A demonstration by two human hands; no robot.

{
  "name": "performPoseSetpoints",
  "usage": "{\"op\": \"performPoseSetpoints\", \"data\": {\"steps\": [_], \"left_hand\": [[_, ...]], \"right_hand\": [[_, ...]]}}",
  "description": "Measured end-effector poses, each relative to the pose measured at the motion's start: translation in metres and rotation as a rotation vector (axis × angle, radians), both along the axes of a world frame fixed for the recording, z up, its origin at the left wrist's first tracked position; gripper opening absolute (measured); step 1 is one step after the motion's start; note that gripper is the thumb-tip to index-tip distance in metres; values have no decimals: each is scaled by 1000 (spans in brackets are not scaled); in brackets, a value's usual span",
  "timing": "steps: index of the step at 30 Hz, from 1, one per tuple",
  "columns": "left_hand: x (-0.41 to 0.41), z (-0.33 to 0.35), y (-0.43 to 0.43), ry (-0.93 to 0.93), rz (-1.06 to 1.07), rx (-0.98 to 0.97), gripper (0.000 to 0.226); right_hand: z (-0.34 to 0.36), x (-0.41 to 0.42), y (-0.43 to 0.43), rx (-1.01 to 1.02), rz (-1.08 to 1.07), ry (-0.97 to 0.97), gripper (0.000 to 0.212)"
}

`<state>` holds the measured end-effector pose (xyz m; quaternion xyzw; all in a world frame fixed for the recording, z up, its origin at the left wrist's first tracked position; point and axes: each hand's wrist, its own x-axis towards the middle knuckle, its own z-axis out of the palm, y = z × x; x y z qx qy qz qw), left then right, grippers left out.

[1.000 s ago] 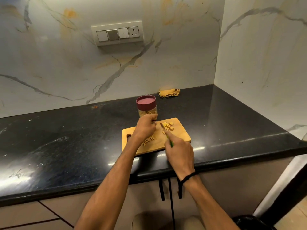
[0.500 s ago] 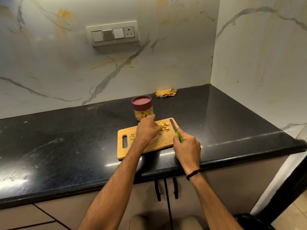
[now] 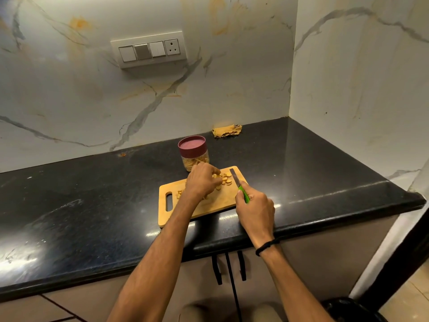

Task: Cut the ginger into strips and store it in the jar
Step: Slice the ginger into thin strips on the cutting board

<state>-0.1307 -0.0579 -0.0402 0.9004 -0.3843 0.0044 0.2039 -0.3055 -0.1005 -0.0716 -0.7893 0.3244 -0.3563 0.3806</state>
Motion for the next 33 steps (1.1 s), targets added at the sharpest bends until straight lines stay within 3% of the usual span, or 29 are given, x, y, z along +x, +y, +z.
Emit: {"op": "performPoseSetpoints", "data": {"steps": [6, 11, 22, 33], "left_hand": [[0, -3, 4, -118, 31, -2, 21], [-4, -4, 8, -161, 90, -131, 19], [-2, -2, 5, 17, 41, -344, 11], [2, -5, 5, 147, 46, -394, 5]], "right_hand": [[1, -1, 0, -21, 5, 4, 35], [0, 0, 0, -19, -1, -6, 34], [-1, 1, 0, -4, 12, -8, 34], [-3, 2, 0, 9, 10, -11, 35]]}}
